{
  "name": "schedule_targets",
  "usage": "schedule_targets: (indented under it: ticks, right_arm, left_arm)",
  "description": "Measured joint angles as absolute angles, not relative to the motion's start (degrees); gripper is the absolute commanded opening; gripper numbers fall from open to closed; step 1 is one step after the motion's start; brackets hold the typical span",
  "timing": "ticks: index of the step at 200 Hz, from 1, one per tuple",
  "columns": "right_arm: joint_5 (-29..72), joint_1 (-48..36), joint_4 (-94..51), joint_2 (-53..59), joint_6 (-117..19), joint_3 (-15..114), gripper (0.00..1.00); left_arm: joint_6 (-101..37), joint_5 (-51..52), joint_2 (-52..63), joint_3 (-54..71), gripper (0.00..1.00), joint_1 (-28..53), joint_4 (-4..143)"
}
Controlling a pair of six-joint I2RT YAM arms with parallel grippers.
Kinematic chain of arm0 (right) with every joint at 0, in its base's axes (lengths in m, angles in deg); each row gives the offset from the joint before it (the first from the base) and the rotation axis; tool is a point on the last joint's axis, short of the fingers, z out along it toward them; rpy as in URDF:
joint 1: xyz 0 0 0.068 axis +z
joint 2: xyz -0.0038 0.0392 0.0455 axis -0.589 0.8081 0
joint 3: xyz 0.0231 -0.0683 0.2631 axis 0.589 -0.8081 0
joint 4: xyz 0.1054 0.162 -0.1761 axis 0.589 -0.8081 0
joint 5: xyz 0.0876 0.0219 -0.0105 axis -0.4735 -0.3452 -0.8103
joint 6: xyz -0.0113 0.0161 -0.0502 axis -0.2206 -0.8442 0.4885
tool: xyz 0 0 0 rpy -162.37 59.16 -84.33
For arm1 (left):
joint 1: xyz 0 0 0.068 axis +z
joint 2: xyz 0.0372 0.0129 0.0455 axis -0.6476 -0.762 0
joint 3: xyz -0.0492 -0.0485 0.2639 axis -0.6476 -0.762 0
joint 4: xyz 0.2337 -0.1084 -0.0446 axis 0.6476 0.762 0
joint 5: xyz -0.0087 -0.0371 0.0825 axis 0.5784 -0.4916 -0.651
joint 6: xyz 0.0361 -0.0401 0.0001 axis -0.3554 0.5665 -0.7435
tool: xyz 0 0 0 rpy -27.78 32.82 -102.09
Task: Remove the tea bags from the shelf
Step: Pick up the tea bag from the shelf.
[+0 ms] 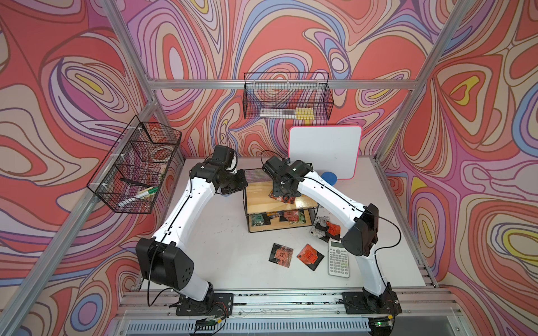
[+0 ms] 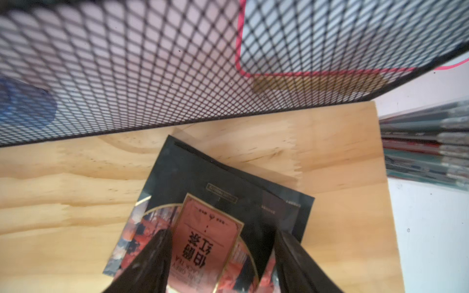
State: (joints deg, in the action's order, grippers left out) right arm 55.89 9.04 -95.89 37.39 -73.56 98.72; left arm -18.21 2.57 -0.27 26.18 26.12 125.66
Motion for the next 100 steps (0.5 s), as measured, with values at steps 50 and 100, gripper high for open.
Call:
schedule_targets:
  ticks: [50, 100]
  right_arm:
    - [56.1, 9.1, -92.9, 35.5, -75.0, 95.2, 0.47]
    - [56.2, 9.0, -93.1, 35.2, -75.4, 95.3, 0.37]
  left_arm:
    - [-18.2, 2.6, -0.3, 26.2, 0.16, 26.1, 125.5]
    - [-18.2, 2.6, -0.3, 26.2, 0.16, 26.1, 125.6]
